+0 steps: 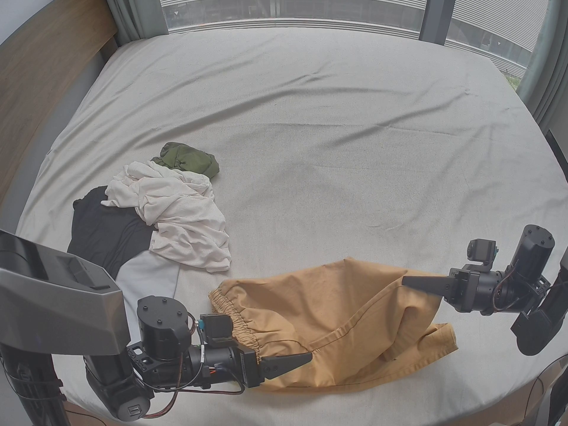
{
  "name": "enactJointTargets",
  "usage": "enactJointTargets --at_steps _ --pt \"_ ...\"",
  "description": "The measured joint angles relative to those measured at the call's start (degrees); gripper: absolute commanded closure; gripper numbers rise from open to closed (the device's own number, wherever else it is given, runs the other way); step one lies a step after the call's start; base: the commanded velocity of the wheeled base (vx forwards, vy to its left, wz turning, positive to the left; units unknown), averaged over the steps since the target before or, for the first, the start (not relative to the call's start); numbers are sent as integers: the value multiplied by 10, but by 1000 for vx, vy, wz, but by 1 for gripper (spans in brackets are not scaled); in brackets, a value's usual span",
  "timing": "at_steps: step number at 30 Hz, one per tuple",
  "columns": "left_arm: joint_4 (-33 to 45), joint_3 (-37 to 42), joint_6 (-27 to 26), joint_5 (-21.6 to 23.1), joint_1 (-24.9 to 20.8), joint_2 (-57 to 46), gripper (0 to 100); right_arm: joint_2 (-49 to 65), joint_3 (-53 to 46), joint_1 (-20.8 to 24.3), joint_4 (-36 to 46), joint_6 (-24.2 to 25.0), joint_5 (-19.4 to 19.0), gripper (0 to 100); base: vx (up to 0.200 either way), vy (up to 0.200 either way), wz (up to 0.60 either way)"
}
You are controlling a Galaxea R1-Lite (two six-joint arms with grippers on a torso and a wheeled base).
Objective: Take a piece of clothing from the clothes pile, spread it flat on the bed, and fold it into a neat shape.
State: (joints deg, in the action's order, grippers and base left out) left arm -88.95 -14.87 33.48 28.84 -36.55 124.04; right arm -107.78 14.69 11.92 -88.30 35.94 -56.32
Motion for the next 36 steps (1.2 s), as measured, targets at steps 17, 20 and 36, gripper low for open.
enactJointTargets --at_steps 17,20,36 --pt "0 -3 -1 0 18 -15 100 0 0 0 0 0 0 100 0 0 0" --pt "0 -7 -1 0 30 -31 100 0 0 0 0 0 0 100 0 0 0" --pt "0 -62 -15 0 83 -77 100 0 -2 -5 0 0 0 100 0 0 0"
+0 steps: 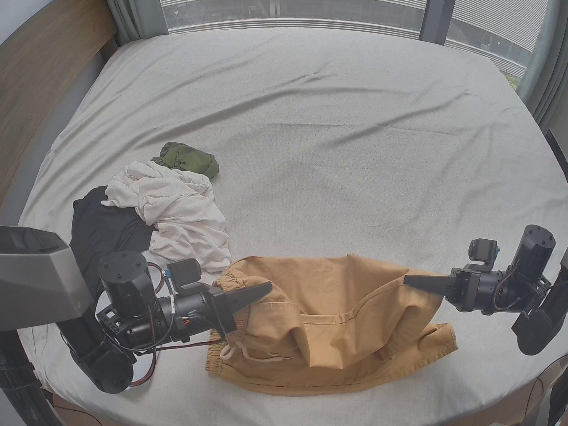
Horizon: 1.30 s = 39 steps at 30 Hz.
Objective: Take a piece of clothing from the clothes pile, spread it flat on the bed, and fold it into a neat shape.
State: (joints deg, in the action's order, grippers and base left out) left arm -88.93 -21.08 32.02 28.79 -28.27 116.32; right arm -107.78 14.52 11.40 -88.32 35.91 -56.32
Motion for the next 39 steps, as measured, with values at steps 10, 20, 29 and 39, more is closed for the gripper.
enactJointTargets --at_steps 10,20,29,39 --pt "0 4 -3 15 13 -45 100 11 4 -13 0 2 0 100 0 0 0" --pt "0 -19 -13 37 48 -49 100 17 8 -26 0 1 -1 100 0 0 0" --pt "0 -45 -11 37 61 -54 100 25 24 -47 0 5 0 100 0 0 0" --pt "0 -49 -10 37 74 -77 100 41 47 -57 0 6 0 100 0 0 0"
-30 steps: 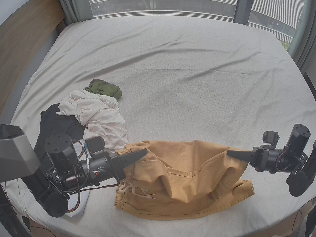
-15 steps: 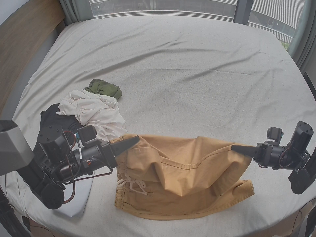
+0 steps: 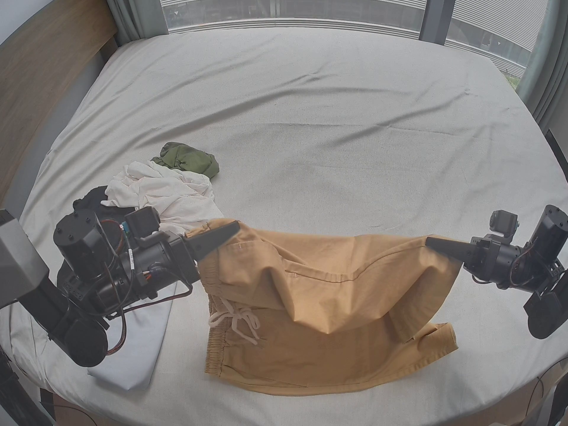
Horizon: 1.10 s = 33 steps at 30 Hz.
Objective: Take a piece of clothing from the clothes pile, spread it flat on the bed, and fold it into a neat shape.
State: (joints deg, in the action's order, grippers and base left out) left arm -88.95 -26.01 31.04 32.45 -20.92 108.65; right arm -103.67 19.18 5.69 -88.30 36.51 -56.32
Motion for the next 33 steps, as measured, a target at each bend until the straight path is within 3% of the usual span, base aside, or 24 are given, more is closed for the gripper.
enactJointTargets --at_steps 7,33 --pt "0 -16 14 0 12 -15 100 23 19 -27 0 31 -1 100 0 0 0" --pt "0 -21 13 4 43 -28 100 47 53 -69 0 51 -1 100 0 0 0"
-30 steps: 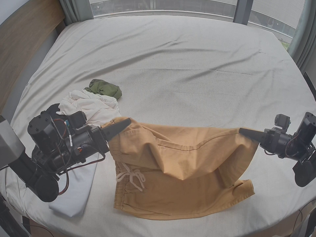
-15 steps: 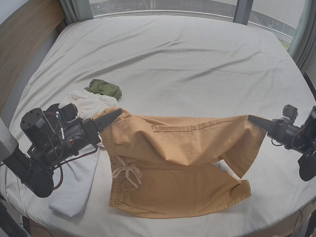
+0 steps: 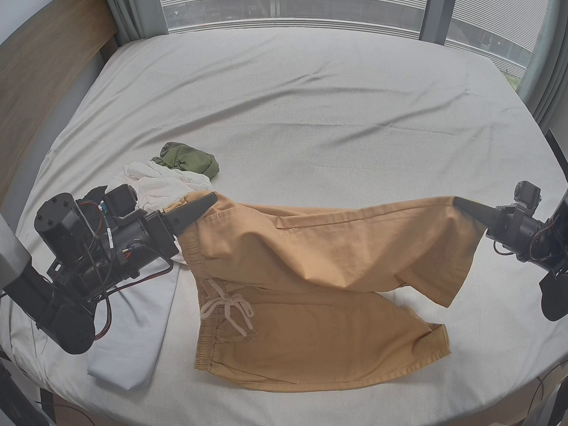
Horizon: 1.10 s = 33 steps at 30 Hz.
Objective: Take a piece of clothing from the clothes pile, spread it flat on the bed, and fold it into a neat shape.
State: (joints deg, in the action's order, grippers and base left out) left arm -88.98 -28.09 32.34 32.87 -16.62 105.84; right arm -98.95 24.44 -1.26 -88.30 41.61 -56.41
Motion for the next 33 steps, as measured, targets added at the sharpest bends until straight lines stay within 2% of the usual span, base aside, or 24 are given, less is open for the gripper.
enactJointTargets --at_steps 15,23,33 --pt "0 0 -4 6 9 1 100 17 23 -36 -1 22 0 100 0 0 0" --pt "0 7 -39 22 16 12 100 24 31 -52 -1 35 0 100 0 0 0" --pt "0 10 -71 29 24 38 100 55 36 -53 0 57 -2 100 0 0 0"
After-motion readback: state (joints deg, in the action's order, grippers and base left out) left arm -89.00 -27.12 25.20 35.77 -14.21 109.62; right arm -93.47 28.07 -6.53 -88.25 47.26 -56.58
